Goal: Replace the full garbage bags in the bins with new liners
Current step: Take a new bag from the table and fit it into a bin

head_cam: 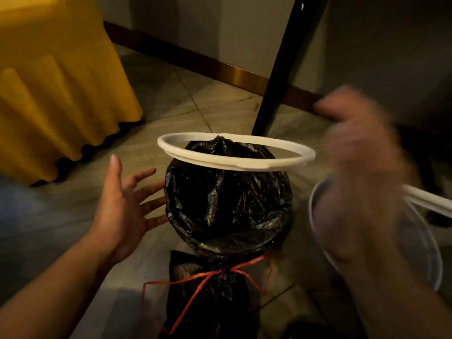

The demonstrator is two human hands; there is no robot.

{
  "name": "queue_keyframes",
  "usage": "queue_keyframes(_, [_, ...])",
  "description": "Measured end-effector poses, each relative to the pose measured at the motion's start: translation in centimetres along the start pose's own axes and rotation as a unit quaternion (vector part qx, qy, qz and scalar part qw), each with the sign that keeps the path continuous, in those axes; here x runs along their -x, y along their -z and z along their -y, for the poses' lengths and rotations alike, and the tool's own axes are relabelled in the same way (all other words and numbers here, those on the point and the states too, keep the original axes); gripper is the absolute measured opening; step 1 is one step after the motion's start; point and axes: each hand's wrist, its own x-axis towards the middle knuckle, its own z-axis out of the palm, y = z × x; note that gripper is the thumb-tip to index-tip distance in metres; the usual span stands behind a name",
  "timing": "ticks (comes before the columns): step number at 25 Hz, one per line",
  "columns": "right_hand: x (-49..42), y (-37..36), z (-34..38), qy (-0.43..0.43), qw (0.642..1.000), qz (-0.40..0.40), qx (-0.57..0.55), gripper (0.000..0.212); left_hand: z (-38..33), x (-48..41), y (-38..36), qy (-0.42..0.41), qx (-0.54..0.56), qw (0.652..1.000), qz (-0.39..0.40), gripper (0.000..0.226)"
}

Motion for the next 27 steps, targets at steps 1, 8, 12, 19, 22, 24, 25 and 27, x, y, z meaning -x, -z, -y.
queue_keyframes(1, [0.1,0.0,0.3,-0.008,0.995,0.077,0.055,0.031,-0.5,0.3,-0.3,-0.008,-0.004,1.0,0.02,0.092])
queue_keyframes(8, [7.6,-0.3,-3.6,-0.033,0.927,0.299,0.222,0.058,2.0,0.6,-4.3,-0.188,-0.235,0.954,0.0,0.039])
queue_keyframes(12, [8.1,-1.8,-5.7,-0.092,0.916,0.28,0.272,0.068,3.8,-0.3,-4.2,-0.28,-0.32,0.905,0.011,0.063])
queue_keyframes(19, [8.7,-2.4,-6.2,-0.086,0.924,0.266,0.261,0.054,4.3,-0.8,-3.8,-0.256,-0.25,0.932,-0.054,0.026])
queue_keyframes(22, [7.9,-1.7,-5.5,-0.063,0.947,0.245,0.198,0.048,7.5,2.6,-1.3,-0.187,-0.198,0.955,-0.114,0.046])
queue_keyframes(24, [7.6,-1.1,-5.4,-0.028,0.956,0.259,0.133,0.036,11.0,6.2,-0.6,-0.201,-0.332,0.921,0.013,0.052])
queue_keyframes(25, [7.6,-0.9,-5.3,-0.013,0.953,0.28,0.114,0.032,12.3,7.3,-1.0,-0.216,-0.391,0.891,0.086,0.05])
queue_keyframes(27, [8.0,-0.9,-5.1,0.019,0.937,0.323,0.128,0.034,13.9,7.7,-2.3,-0.244,-0.47,0.831,0.168,0.048])
